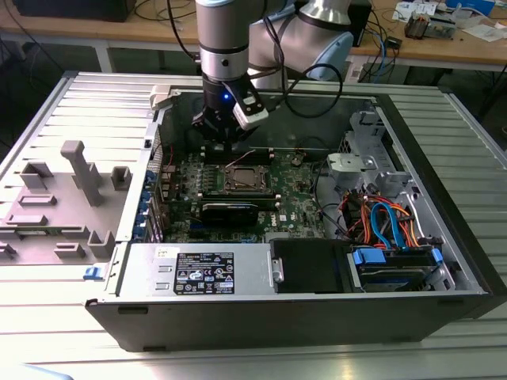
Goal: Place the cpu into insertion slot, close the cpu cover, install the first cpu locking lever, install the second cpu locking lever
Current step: 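Install the first cpu locking lever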
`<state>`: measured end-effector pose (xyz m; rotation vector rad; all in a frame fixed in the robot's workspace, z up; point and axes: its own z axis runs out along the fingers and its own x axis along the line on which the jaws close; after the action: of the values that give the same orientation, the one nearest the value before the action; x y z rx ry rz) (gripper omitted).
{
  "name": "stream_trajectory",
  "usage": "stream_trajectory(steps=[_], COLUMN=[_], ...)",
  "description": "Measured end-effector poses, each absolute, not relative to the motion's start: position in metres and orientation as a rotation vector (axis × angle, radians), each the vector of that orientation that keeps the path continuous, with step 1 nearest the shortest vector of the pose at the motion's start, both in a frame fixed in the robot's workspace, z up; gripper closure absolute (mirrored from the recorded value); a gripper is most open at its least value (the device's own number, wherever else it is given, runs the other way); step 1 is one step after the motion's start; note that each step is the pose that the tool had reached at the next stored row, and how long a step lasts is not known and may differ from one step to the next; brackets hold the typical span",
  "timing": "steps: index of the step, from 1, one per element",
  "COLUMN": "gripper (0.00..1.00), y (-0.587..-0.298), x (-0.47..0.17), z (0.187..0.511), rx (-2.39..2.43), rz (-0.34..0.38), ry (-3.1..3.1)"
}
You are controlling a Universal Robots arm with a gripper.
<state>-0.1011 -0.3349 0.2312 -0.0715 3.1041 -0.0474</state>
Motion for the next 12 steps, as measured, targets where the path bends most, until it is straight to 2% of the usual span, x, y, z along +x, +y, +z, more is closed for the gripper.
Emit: stream_trajectory(steps=[12], gripper=[0.89], y=[-0.333], x=[-0.101], z=[0.217], rx=[-0.124], rz=[-0.046], ry=[3.102])
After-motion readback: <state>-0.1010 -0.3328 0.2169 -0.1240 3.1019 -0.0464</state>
